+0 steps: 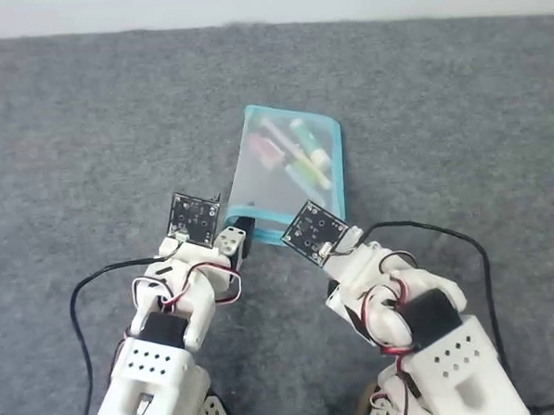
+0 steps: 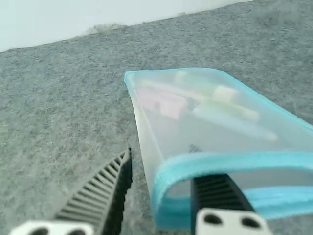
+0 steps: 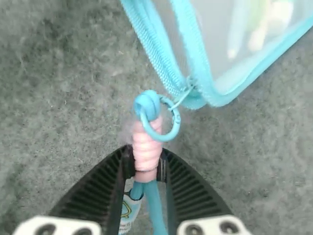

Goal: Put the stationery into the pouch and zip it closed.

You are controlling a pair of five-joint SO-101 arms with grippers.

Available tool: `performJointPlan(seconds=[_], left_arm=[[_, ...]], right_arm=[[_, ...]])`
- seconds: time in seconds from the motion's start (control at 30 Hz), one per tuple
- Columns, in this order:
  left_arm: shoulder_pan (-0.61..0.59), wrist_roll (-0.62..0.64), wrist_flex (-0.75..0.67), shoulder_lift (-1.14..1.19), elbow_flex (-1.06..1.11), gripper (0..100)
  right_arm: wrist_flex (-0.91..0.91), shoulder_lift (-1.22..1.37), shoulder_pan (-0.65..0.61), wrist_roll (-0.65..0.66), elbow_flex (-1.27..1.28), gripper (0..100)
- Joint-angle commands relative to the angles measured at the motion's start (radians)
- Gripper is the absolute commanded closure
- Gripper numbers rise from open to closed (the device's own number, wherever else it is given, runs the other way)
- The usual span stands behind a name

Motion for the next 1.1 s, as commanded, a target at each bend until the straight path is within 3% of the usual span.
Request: performJointPlan(seconds=[0.0, 0.4, 0.57, 0.73, 0.8, 1.07], left_arm=[[0.006, -0.011, -0.038, -0.029, -0.016, 83], [0.006, -0.011, -0.038, -0.029, -0.018, 83], [0.006, -0.011, -0.038, -0.029, -0.021, 84], [0.006, -0.011, -0.066, -0.029, -0.018, 99], [0.006, -0.011, -0.066, -0.029, -0.018, 99], [-0.003, -0.005, -0.064, -0.037, -0.021, 99]], right_arm=[[0.036, -0.021, -0.007, 0.009, -0.112, 99.3], [0.147, 0.157, -0.016, -0.014, -0.427, 99.3], [0.151, 0.171, -0.016, -0.006, -0.407, 99.3], [0.136, 0.171, -0.012, -0.005, -0.381, 99.3], [0.114, 0.183, -0.005, -0.005, -0.368, 99.3], [-0.019, 0.332, 0.189, -0.003, -0.347, 99.3]])
